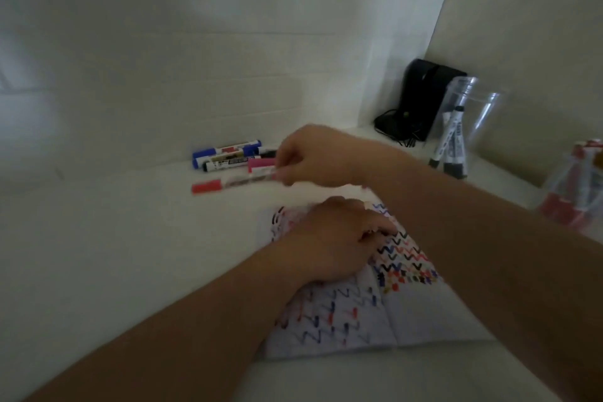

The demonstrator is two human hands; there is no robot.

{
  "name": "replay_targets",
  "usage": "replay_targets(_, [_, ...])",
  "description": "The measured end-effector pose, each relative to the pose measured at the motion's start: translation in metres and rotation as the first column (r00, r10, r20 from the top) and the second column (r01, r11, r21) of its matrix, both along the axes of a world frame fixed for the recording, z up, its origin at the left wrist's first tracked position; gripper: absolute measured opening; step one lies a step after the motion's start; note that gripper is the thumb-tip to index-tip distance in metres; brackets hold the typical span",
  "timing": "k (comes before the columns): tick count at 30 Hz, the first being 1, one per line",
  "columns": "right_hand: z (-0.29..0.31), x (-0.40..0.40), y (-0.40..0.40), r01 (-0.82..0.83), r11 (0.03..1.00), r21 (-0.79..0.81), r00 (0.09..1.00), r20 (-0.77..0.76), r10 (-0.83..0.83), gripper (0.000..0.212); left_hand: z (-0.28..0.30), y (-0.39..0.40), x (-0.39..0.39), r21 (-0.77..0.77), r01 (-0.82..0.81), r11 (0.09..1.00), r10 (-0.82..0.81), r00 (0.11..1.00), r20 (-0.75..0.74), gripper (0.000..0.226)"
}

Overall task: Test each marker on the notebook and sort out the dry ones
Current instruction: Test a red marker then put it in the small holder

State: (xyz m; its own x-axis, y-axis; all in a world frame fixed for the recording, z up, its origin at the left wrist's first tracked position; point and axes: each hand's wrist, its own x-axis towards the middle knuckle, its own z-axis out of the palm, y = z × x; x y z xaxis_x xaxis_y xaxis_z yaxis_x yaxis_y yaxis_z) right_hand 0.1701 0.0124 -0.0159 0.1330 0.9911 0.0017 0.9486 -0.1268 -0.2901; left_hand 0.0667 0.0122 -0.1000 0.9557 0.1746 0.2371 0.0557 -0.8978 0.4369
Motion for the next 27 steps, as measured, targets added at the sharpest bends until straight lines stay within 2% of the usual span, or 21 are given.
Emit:
replay_targets(2, [0.008, 0.034, -0.041, 0.203, 0.966, 0.157, 0.949, -0.275, -0.155, 0.009, 0.005, -0.003, 0.004, -0.083, 0.022, 0.996, -0.022, 1.000, -0.002, 0.025])
replay_targets(3, [0.007, 0.050, -0.066, 0.288, 0.937, 0.198, 0.885, -0.430, -0.181, 0.010, 0.006, -0.003, 0.006, -0.121, 0.005, 0.993, -0.006, 1.000, -0.006, 0.024])
replay_targets(5, [-0.005, 0.077, -0.118, 0.420, 0.889, 0.183, 0.723, -0.659, -0.206, 0.017, 0.007, -0.005, 0.009, -0.209, -0.072, 0.975, 0.067, 0.997, -0.033, 0.021])
replay_targets(8, [-0.032, 0.099, -0.179, 0.511, 0.853, 0.103, 0.511, -0.835, -0.205, 0.041, 0.013, -0.002, 0.010, -0.421, -0.199, 0.885, 0.197, 0.979, -0.047, 0.028])
replay_targets(10, [-0.050, 0.103, -0.201, 0.542, 0.835, 0.100, 0.469, -0.860, -0.202, 0.054, 0.019, 0.000, 0.008, -0.571, -0.178, 0.802, 0.200, 0.980, -0.026, 0.047])
replay_targets(11, [-0.056, 0.101, -0.207, 0.557, 0.824, 0.108, 0.479, -0.852, -0.212, 0.043, 0.021, 0.001, 0.006, -0.601, -0.139, 0.787, 0.159, 0.987, -0.020, 0.058])
replay_targets(13, [-0.063, 0.092, -0.209, 0.588, 0.788, 0.184, 0.499, -0.849, -0.174, 0.004, 0.024, -0.001, 0.000, -0.535, -0.059, 0.843, 0.045, 0.998, -0.039, 0.068])
replay_targets(16, [-0.064, 0.076, -0.201, 0.610, 0.732, 0.303, 0.512, -0.856, -0.072, 0.019, 0.024, -0.016, -0.001, -0.202, 0.012, 0.979, -0.020, 0.999, -0.039, 0.045])
replay_targets(18, [-0.061, 0.063, -0.193, 0.626, 0.701, 0.343, 0.435, -0.899, 0.052, 0.019, 0.020, -0.022, 0.004, -0.045, 0.003, 0.999, -0.002, 1.000, 0.021, 0.040])
replay_targets(21, [-0.065, 0.051, -0.186, 0.612, 0.734, 0.296, 0.220, -0.954, 0.203, 0.020, 0.020, -0.028, 0.011, 0.033, -0.008, 0.999, 0.005, 0.997, 0.077, 0.032])
replay_targets(22, [-0.068, 0.048, -0.184, 0.577, 0.765, 0.286, 0.200, -0.958, 0.207, 0.026, 0.020, -0.031, 0.012, 0.041, 0.029, 0.999, -0.032, 0.996, 0.079, 0.029])
replay_targets(24, [-0.075, 0.043, -0.181, 0.521, 0.808, 0.275, 0.231, -0.957, 0.177, 0.029, 0.017, -0.040, 0.013, 0.052, 0.116, 0.992, -0.120, 0.989, 0.085, 0.027])
replay_targets(27, [-0.076, 0.041, -0.180, 0.511, 0.815, 0.272, 0.291, -0.948, 0.133, 0.015, 0.014, -0.043, 0.014, 0.034, 0.148, 0.988, -0.150, 0.985, 0.085, 0.034])
